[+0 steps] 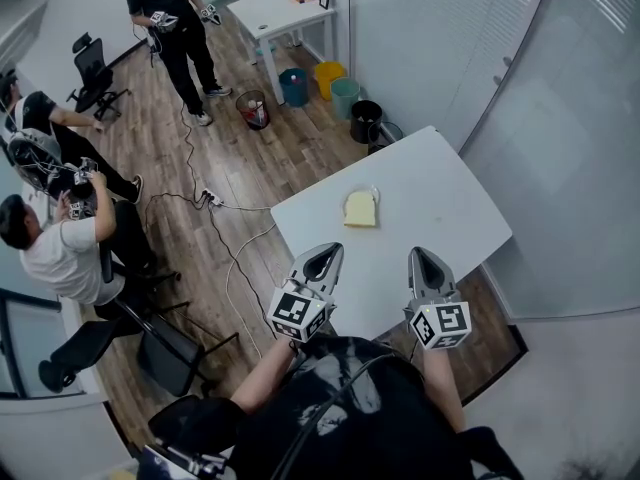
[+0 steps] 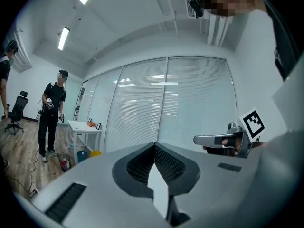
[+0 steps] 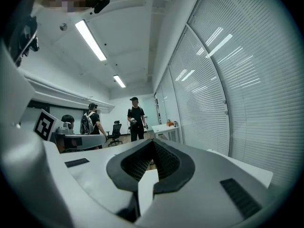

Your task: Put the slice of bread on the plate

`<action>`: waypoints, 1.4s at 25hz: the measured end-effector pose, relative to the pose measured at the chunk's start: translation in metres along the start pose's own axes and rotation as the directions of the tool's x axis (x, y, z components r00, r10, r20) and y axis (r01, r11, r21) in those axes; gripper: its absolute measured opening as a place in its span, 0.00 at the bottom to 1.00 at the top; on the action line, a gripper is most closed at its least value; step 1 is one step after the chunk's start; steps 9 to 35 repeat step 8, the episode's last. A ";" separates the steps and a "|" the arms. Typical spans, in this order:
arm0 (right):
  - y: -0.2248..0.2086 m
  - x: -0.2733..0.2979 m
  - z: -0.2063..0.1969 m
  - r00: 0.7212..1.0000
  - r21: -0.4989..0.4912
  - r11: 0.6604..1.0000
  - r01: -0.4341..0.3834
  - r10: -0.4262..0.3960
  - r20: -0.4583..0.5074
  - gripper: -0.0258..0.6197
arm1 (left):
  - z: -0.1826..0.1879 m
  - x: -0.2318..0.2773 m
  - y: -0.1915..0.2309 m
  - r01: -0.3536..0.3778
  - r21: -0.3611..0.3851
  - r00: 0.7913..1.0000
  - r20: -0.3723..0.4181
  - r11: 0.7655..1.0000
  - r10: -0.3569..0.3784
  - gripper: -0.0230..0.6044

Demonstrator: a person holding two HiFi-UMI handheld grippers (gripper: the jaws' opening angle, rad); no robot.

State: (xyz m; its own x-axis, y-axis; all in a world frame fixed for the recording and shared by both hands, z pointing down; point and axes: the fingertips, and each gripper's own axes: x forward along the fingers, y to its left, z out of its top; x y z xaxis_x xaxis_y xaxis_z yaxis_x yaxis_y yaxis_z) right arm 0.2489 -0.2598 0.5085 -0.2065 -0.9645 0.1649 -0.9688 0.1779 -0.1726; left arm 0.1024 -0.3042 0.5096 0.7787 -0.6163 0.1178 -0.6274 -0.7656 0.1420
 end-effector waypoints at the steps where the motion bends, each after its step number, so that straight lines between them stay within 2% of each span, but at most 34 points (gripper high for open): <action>1: 0.001 0.001 0.000 1.000 -0.001 1.000 -0.003 0.003 -0.002 0.05 | 0.000 0.000 0.001 0.001 0.000 1.000 -0.001 1.000 -0.001 0.05; 8: 0.001 0.006 -0.001 1.000 -0.003 1.000 -0.027 0.027 -0.013 0.05 | -0.001 0.007 0.001 0.016 -0.003 1.000 -0.010 1.000 -0.016 0.05; 35: 0.001 0.006 -0.001 1.000 -0.003 1.000 -0.027 0.027 -0.013 0.05 | -0.001 0.007 0.001 0.016 -0.003 1.000 -0.010 1.000 -0.016 0.05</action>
